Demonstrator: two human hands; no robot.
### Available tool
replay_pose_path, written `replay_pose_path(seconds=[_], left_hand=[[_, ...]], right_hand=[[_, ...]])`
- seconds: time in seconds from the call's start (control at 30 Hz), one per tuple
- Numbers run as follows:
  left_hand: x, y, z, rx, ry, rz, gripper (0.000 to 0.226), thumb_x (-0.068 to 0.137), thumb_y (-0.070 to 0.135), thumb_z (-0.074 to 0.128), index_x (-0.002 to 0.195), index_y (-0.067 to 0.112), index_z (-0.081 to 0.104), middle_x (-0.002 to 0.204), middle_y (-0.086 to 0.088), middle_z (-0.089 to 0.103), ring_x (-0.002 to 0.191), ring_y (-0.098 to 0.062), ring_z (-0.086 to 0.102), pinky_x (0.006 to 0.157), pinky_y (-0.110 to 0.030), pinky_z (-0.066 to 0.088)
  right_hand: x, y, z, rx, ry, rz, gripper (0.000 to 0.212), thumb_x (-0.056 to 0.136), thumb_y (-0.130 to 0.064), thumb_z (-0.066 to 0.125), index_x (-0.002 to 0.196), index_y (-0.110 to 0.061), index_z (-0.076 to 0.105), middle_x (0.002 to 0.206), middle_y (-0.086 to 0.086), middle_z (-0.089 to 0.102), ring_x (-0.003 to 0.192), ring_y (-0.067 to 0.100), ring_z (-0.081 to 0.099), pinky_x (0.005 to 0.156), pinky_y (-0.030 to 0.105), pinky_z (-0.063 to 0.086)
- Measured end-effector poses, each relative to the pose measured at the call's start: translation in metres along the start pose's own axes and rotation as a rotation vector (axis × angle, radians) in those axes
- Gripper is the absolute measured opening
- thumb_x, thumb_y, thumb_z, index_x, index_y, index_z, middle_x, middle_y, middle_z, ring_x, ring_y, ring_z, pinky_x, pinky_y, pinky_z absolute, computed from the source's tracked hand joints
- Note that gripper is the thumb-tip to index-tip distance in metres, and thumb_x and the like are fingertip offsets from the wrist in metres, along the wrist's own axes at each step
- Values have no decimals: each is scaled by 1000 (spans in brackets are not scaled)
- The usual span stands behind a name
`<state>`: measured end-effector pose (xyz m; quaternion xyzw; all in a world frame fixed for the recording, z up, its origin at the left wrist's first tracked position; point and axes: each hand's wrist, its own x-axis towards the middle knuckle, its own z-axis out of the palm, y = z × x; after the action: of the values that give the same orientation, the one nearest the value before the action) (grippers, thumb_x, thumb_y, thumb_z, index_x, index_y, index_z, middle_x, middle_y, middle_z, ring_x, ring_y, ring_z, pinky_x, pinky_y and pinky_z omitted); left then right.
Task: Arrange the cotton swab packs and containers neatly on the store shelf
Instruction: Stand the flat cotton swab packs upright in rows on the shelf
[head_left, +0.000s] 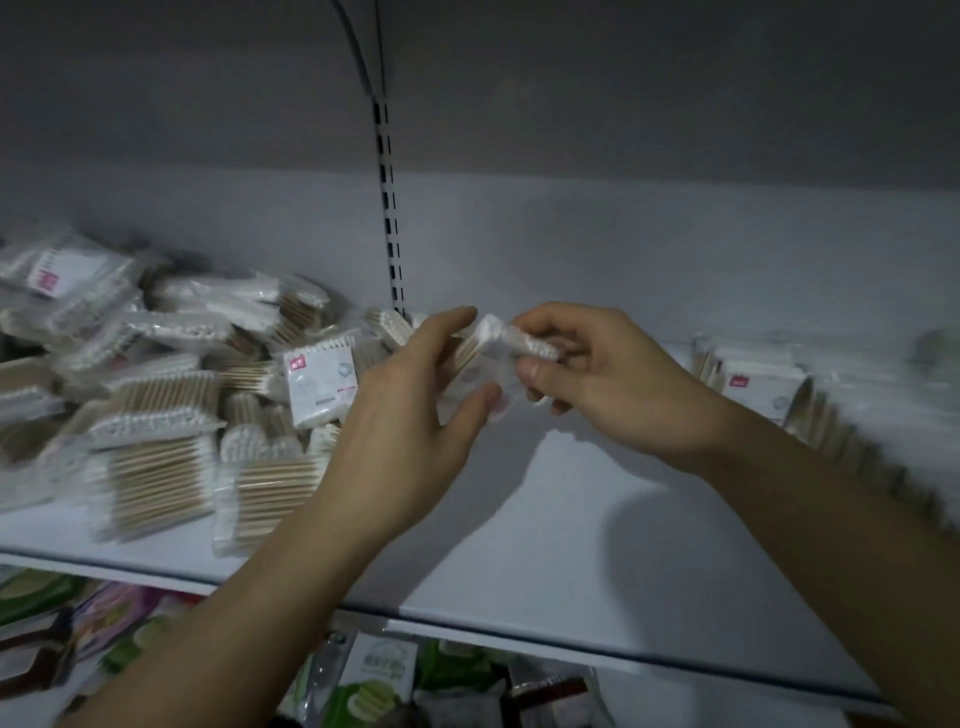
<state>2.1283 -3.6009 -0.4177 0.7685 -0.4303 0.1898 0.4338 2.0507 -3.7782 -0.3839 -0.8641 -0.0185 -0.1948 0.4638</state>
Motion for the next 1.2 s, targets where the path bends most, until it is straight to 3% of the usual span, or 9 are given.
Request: replay_pose_path(seconds=[0.1, 0.27, 0.43, 0.57, 0.67, 0.77, 0.9, 1.03, 1.2], left_hand=[[4, -6, -5, -33, 111, -20, 16, 93, 21, 68, 109, 23, 65, 85, 16, 67, 78, 4, 62, 70, -22, 50], [6, -13, -14, -426, 348, -305, 15, 88, 35, 65, 99, 36, 55, 100, -8, 73, 91, -30, 74, 77, -57, 61], [7, -13, -13, -564, 416, -390, 22, 100, 10, 62, 105, 28, 52, 107, -3, 74, 97, -20, 76, 83, -50, 63], [8, -10, -11, -652, 447, -474, 28, 100, -2, 57, 109, 24, 51, 102, -2, 73, 91, -15, 77, 70, -36, 64], [10, -6, -8, -635, 480, -507, 31, 99, -1, 58, 110, 27, 53, 106, -6, 73, 92, -21, 77, 71, -44, 65], [9, -2, -6, -638, 512, -511, 29, 100, -1, 57, 116, 23, 53, 103, -2, 74, 91, -18, 77, 71, -40, 65], [8, 1, -5, -636, 508, -479, 31, 102, 0, 55, 123, 22, 50, 104, 2, 72, 88, -9, 76, 73, -33, 64], [8, -1, 6, -604, 427, -470, 33, 101, 0, 57, 109, 32, 53, 105, 3, 72, 94, -14, 76, 82, -44, 64], [5, 2, 8, -543, 398, -447, 32, 89, 11, 63, 104, 38, 54, 109, -5, 71, 103, -27, 74, 87, -57, 61]], right_hand=[[2, -1, 1, 220, -42, 86, 41, 80, 3, 71, 112, -23, 66, 106, 9, 71, 90, 27, 72, 77, 36, 58], [48, 28, 22, -124, 173, 123, 42, 82, -7, 70, 119, -28, 63, 115, -3, 65, 91, 23, 65, 69, 35, 55], [84, 54, 48, -382, 54, 82, 61, 81, -22, 81, 136, -22, 54, 129, 2, 63, 115, 21, 60, 96, 36, 51], [87, 73, 57, -349, 184, 99, 29, 84, -22, 79, 110, -24, 68, 104, -5, 73, 98, 17, 67, 86, 34, 54], [86, 69, 54, -212, 348, 44, 5, 88, -24, 74, 90, -21, 70, 86, -6, 72, 81, 15, 67, 78, 29, 55], [86, 52, 32, -113, 477, -18, 15, 92, -19, 66, 78, -22, 65, 75, -7, 67, 70, 11, 63, 64, 14, 47], [75, 28, -4, 269, 525, 56, 24, 95, -8, 56, 76, -17, 66, 73, -1, 72, 62, 10, 67, 56, 25, 52], [59, 31, -9, -100, 265, 19, 23, 94, -13, 58, 75, -21, 69, 78, -5, 73, 68, 10, 67, 58, 25, 50], [37, 41, -2, -257, -228, -86, 8, 90, -32, 64, 89, -30, 71, 93, -8, 73, 89, 12, 68, 87, 39, 57]])
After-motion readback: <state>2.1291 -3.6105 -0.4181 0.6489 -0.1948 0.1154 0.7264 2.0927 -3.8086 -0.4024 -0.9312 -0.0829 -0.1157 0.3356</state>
